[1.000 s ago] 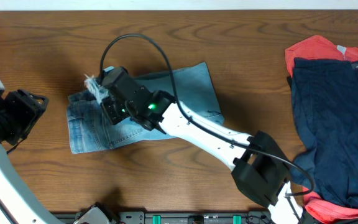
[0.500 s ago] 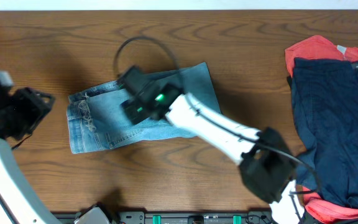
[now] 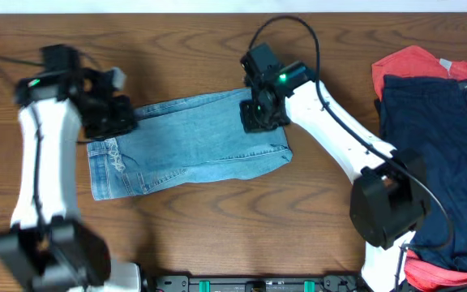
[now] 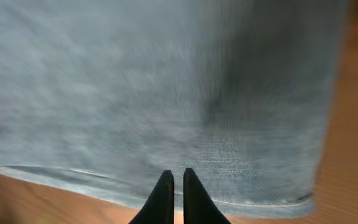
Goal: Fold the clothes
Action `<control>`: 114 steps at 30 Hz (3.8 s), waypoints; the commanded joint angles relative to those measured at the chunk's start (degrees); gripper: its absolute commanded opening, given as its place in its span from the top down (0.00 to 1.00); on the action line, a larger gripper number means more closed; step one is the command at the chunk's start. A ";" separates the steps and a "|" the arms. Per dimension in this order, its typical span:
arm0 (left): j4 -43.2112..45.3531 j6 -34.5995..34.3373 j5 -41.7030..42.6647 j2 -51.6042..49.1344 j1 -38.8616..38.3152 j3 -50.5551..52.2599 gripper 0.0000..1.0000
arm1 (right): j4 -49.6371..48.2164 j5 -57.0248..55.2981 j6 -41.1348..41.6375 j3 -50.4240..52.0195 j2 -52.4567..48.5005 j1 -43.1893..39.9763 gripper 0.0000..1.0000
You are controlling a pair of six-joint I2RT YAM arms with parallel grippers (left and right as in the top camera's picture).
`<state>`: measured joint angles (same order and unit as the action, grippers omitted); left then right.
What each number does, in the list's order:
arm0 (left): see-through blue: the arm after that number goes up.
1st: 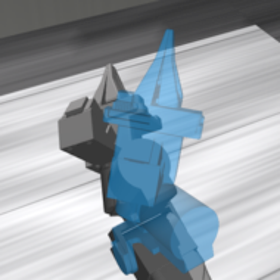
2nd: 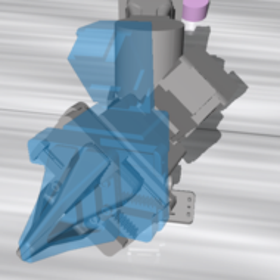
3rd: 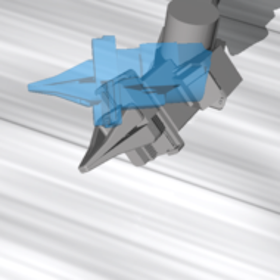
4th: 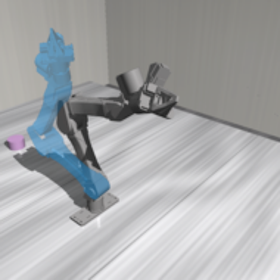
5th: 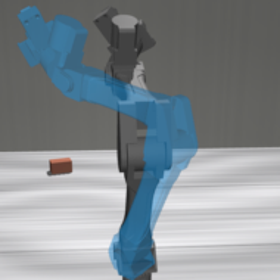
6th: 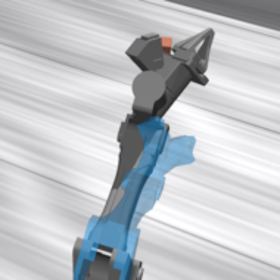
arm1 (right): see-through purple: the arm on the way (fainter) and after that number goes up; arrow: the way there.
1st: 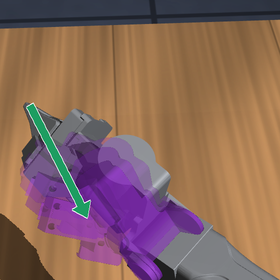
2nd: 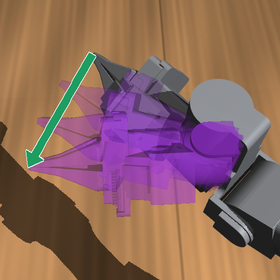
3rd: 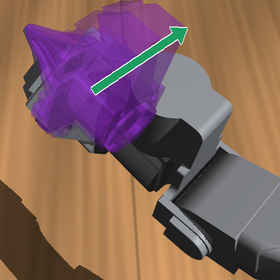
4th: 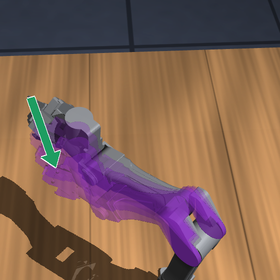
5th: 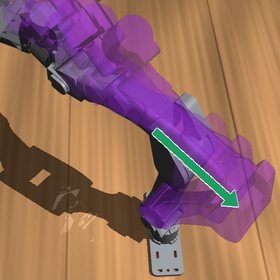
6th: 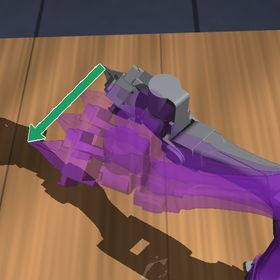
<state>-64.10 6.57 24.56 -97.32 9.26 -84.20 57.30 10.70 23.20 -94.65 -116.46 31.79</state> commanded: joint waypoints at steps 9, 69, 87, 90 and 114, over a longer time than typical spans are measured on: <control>0.42 3.69 -4.70 -22.69 -3.02 0.46 0.92 | -6.80 3.67 5.09 16.44 -4.96 -3.61 0.98; 5.03 -12.26 -14.78 1.84 -3.17 15.02 0.62 | -13.86 17.35 -11.39 15.89 10.62 -7.67 0.80; 10.38 -10.62 -12.35 2.97 12.85 16.50 0.02 | -17.46 9.94 1.51 15.91 -6.12 -5.70 0.99; 11.76 -2.84 -2.12 2.91 14.23 17.88 0.02 | -16.28 6.16 4.85 15.91 -9.18 -8.74 0.99; 24.72 2.64 11.02 0.48 8.74 33.53 0.02 | -13.92 4.96 -0.55 15.91 -10.82 -20.48 0.99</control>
<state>-40.47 9.06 33.54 -94.89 19.49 -53.52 43.00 28.67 23.92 -81.08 -122.32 11.09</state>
